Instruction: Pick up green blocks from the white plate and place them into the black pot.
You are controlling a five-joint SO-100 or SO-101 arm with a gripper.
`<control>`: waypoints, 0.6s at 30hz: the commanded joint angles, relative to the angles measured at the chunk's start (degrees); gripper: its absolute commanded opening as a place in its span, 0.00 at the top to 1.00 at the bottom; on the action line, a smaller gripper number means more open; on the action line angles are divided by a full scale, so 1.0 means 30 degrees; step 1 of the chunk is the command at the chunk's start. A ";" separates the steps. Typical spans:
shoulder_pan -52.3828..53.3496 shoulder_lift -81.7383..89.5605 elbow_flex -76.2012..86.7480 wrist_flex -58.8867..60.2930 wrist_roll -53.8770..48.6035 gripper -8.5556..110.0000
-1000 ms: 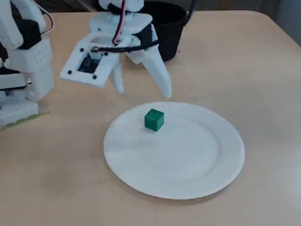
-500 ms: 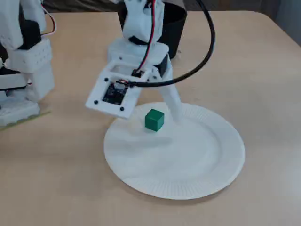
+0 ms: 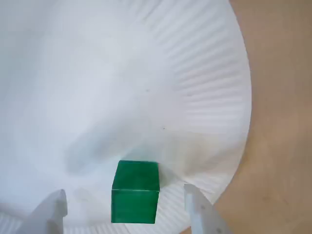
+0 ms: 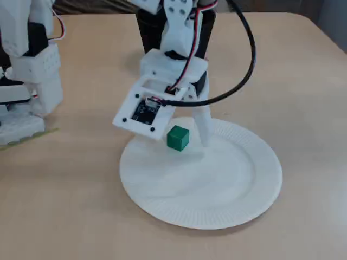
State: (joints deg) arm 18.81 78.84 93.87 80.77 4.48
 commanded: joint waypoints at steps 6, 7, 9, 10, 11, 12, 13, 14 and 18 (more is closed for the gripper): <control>-0.0264 -0.0586 -0.1348 -0.0762 0.1113 0.73; -0.0264 -0.0762 -0.1406 -0.0908 0.1172 0.76; -0.0205 -0.1113 -0.1406 -0.1289 0.1289 0.79; -0.0146 -0.1289 -0.1436 -0.1494 0.1318 0.81; -0.0117 -0.1436 -0.1465 -0.1729 0.1348 0.83; -0.0088 -0.1582 -0.1494 -0.1992 0.1465 0.86; -0.0059 -0.1758 -0.1553 -0.2256 0.1611 0.89; -0.0059 -0.1963 -0.1699 -0.2432 0.1699 0.92; -0.0029 -0.2490 -0.2637 -0.2432 0.1611 0.95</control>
State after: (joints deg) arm 18.54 71.63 88.07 73.92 9.49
